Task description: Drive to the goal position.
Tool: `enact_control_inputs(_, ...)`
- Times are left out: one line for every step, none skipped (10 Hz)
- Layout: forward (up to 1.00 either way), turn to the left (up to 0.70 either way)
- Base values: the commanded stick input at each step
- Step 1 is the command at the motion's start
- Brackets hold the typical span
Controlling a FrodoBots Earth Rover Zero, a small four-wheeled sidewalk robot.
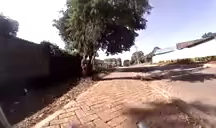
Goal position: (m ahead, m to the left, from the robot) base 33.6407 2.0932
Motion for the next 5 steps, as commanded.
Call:
enact_control_inputs(1.0, 0.0)
enact_control_inputs(1.0, 0.0)
enact_control_inputs(1.0, 0.0)
enact_control_inputs(1.0, 0.0)
enact_control_inputs(1.0, 0.0)
